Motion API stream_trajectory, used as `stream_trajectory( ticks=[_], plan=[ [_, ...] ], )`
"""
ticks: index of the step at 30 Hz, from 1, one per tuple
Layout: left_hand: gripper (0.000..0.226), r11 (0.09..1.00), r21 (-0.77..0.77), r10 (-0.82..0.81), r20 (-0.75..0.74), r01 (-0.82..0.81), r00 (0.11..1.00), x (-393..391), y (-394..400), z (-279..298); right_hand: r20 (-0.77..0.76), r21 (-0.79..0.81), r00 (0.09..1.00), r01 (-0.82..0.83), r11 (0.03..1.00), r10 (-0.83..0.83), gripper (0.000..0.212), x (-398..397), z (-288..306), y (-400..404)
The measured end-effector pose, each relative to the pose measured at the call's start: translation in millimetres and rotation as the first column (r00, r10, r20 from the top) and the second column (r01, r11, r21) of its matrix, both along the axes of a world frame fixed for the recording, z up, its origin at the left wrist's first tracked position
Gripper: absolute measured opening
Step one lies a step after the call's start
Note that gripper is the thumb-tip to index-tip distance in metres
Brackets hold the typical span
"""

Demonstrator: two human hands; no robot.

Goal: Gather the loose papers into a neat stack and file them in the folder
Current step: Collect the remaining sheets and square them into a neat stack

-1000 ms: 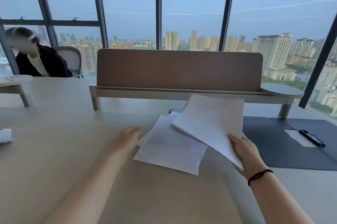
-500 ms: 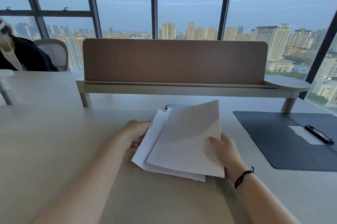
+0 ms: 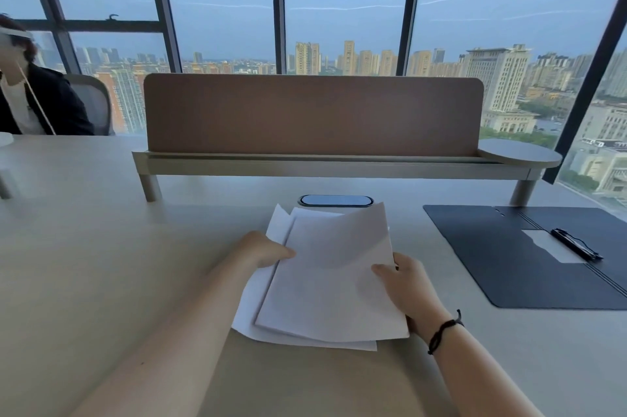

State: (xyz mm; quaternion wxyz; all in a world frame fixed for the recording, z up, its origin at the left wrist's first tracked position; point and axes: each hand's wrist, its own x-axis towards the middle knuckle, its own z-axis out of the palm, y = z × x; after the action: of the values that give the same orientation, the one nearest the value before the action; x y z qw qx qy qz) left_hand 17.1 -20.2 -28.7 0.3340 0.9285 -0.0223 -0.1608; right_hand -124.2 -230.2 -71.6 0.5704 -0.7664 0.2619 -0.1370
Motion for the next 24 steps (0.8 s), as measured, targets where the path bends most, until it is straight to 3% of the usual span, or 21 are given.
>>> stream_trajectory(
  ticks=[3,8,10,12,14,18,21,22,24],
  plan=[
    [0.037,0.998,0.062,-0.024,0.086,0.018,0.996,-7,1,4,-0.025,-0.195,1.000,-0.009,0.981,0.004,0.025,-4,3,5],
    [0.047,1.000,-0.019,-0.006,0.059,0.007,0.998,-14,11,1,-0.006,-0.421,0.998,0.054,0.905,-0.063,0.025,-9,1,4],
    [0.056,0.997,-0.080,0.018,0.014,-0.017,1.000,-16,16,-3,-0.161,-0.563,0.986,-0.050,0.825,-0.050,0.033,-9,-6,4],
    [0.064,0.988,-0.150,0.027,-0.022,-0.030,0.999,-20,17,-5,-0.364,-0.670,0.927,-0.194,0.717,-0.089,0.061,-9,-13,8],
    [0.073,0.980,-0.193,0.032,-0.041,-0.040,0.999,-25,17,-4,-0.421,-0.671,0.903,-0.246,0.699,-0.087,0.081,-9,-15,14],
    [0.085,0.990,-0.142,0.022,-0.042,-0.028,0.999,-28,17,0,-0.436,-0.652,0.899,-0.278,0.705,-0.049,0.091,-4,-16,16],
    [0.079,0.993,-0.118,0.023,0.000,-0.023,1.000,-33,19,0,-0.352,-0.602,0.936,-0.226,0.766,-0.001,0.065,-3,-10,14],
    [0.079,0.992,-0.124,0.030,0.016,-0.027,0.999,-35,19,0,-0.293,-0.530,0.956,-0.183,0.828,0.024,0.051,-3,-7,15],
    [0.079,0.986,-0.163,0.041,0.043,-0.033,0.998,-32,24,-5,-0.135,-0.270,0.990,-0.081,0.959,0.045,0.046,-4,-2,13]
  ],
)
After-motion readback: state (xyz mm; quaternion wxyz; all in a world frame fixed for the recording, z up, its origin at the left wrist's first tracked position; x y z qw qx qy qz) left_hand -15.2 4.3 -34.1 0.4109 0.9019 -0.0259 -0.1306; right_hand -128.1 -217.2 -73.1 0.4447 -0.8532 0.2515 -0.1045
